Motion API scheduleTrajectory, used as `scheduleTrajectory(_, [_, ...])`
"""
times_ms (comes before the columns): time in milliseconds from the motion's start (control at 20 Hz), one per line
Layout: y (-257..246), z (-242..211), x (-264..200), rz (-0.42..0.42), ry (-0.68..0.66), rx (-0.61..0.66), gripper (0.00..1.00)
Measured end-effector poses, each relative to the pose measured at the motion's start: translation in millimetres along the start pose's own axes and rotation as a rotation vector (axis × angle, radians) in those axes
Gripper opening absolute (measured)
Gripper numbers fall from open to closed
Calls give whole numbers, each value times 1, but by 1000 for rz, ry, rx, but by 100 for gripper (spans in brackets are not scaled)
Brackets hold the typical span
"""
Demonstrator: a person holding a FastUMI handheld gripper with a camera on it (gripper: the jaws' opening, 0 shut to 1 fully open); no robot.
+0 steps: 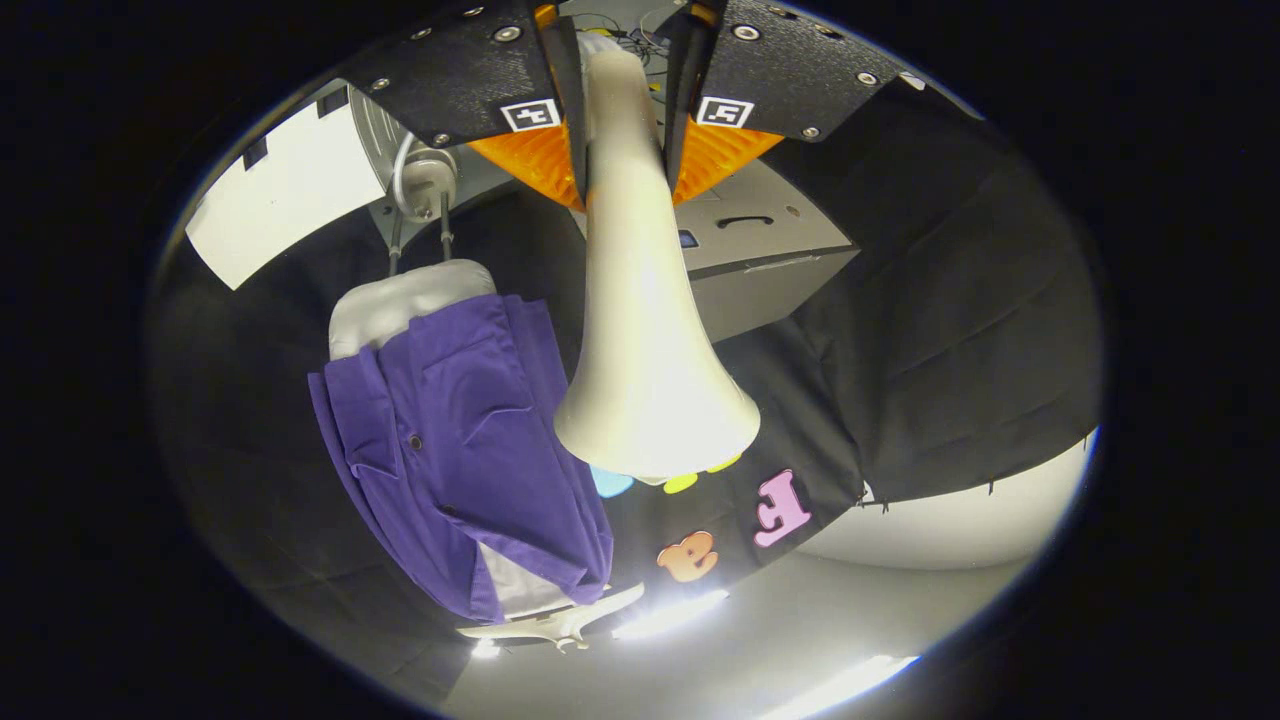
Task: Iron the clothes twice with a garment steamer, once on the left side and once on the right side.
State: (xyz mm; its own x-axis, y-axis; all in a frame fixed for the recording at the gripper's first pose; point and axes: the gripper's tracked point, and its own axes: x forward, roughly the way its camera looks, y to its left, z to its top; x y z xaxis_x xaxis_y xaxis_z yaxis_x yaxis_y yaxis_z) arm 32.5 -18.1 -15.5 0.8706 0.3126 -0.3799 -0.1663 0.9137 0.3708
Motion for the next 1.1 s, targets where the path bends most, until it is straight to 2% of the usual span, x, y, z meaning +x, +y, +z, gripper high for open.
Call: scheduleTrajectory(1100, [4, -7, 16, 11, 44, -5, 35])
